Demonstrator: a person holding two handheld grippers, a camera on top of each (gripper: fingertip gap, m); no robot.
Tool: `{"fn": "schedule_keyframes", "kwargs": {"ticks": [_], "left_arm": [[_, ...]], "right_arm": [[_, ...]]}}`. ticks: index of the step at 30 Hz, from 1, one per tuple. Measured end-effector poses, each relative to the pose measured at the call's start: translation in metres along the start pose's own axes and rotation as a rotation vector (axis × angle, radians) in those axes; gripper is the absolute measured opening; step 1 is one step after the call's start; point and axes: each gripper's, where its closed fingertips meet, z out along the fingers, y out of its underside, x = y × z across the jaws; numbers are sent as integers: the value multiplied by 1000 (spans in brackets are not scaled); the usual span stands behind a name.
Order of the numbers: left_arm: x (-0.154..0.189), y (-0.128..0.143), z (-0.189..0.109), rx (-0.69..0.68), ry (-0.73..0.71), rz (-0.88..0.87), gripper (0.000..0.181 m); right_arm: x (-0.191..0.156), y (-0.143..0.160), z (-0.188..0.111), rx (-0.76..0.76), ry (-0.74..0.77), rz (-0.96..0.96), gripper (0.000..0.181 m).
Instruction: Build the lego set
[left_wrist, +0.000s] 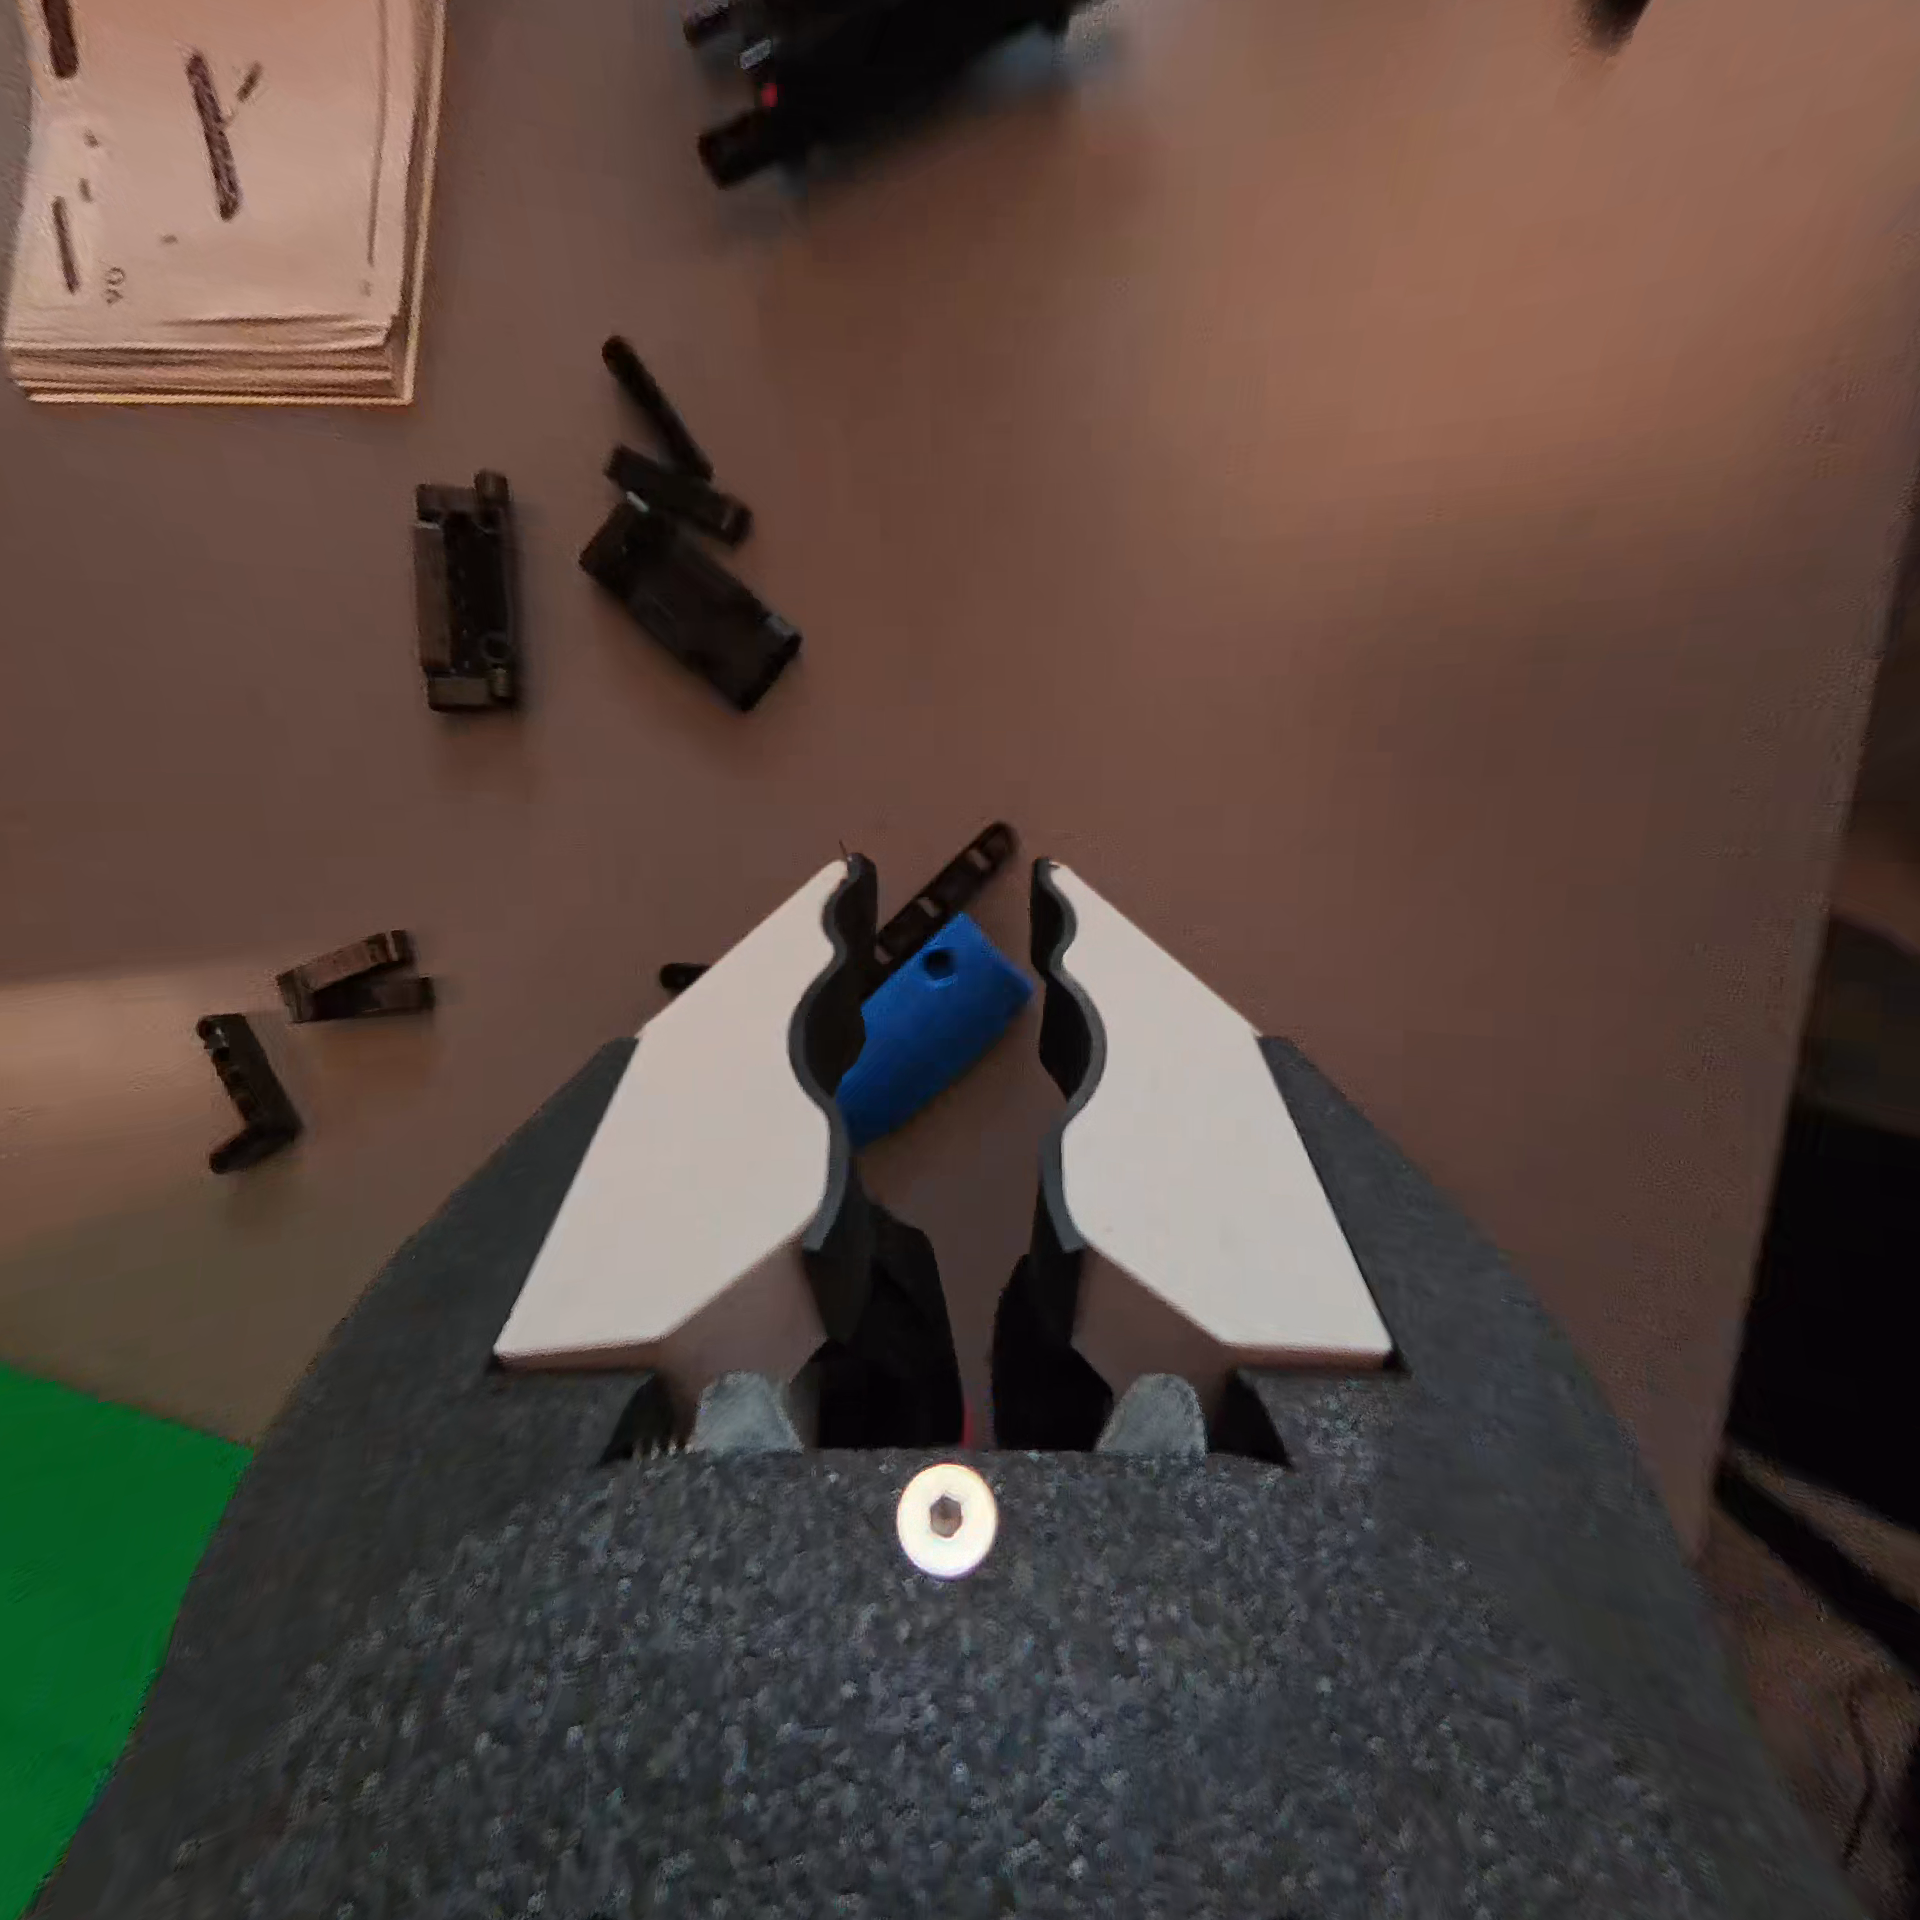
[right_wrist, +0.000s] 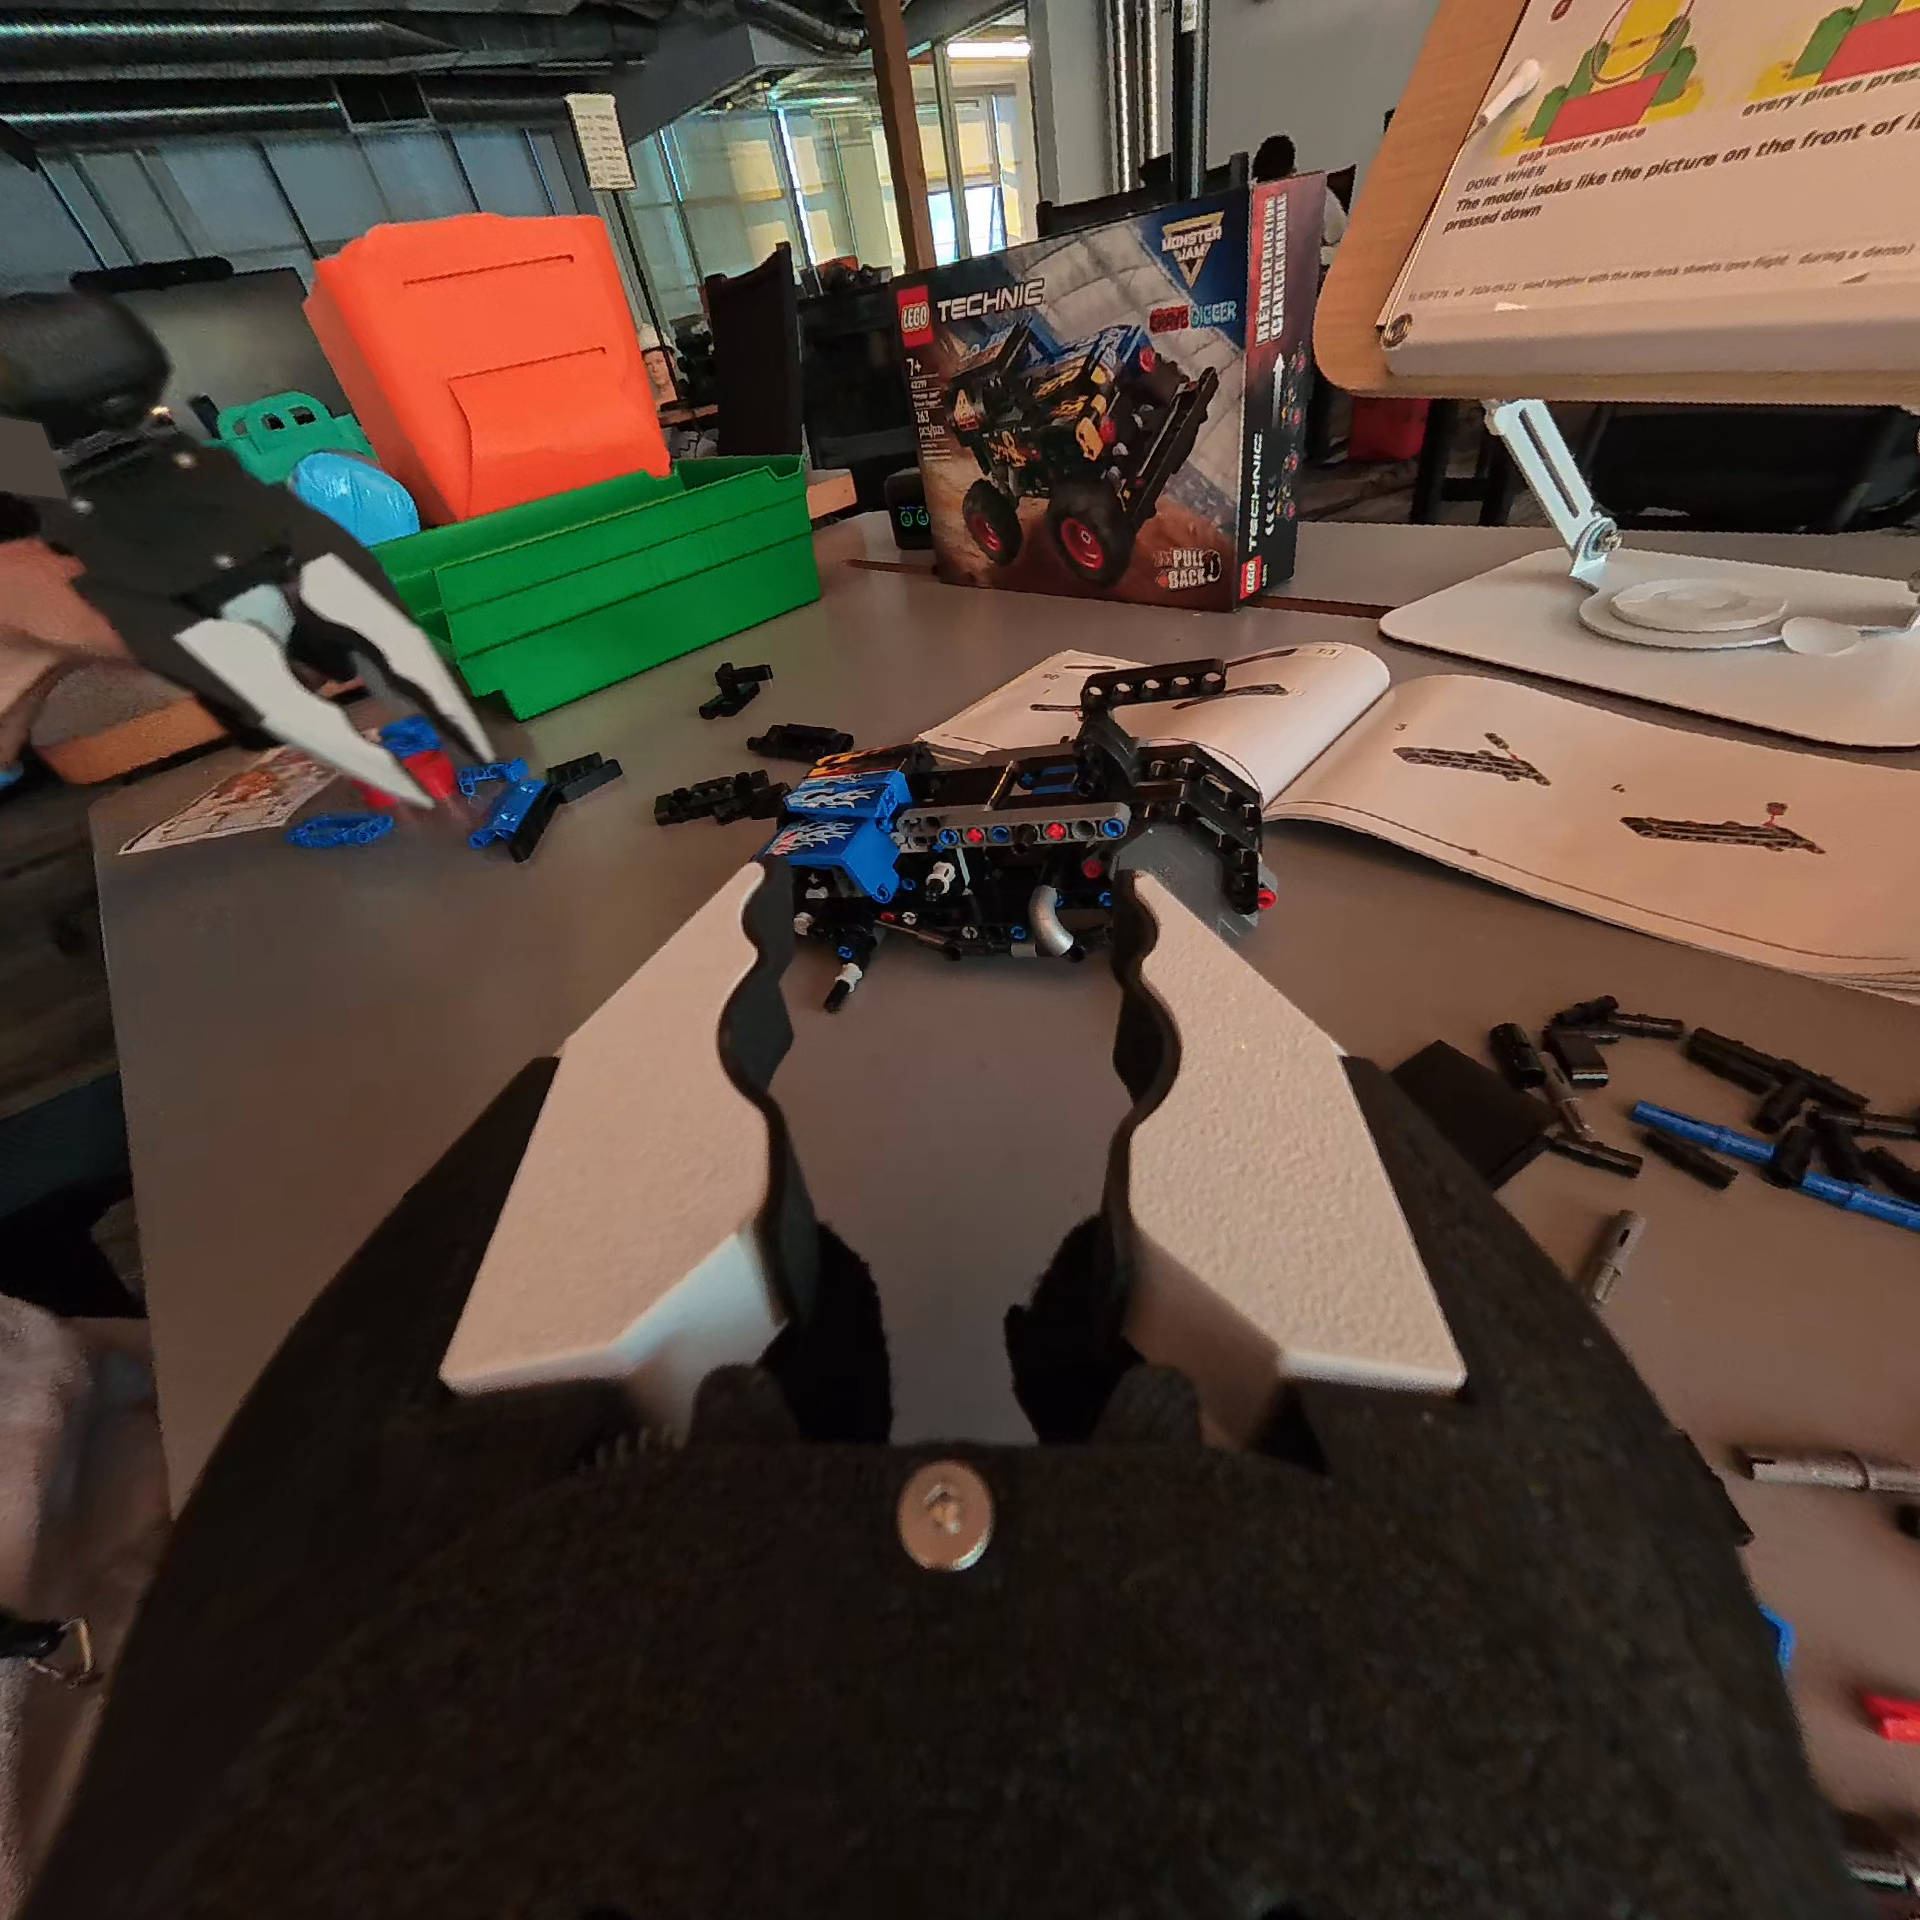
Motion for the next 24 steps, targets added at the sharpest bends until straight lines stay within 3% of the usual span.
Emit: {"fn": "schedule_keyframes", "kwargs": {"ticks": [1, 7, 18, 21, 24], "left_arm": [[-5, 4, 3, -24, 31, 29, 28], [-6, 16, 22, -166, 200, 120, 28], [-10, 18, 37, -230, 196, 157, 7], [-15, -5, 43, -166, 139, 118, 7], [1, -69, 45, 49, 125, 28, 7]], "right_arm": [[0, 0, 0, 2, 3, -7, 61], [-2, -1, 0, 5, 12, -34, 61], [-2, 0, 0, 2, 3, -24, 60], [-2, 0, 0, -2, 3, -25, 60], [-2, 0, 0, 2, 6, -27, 60]]}}
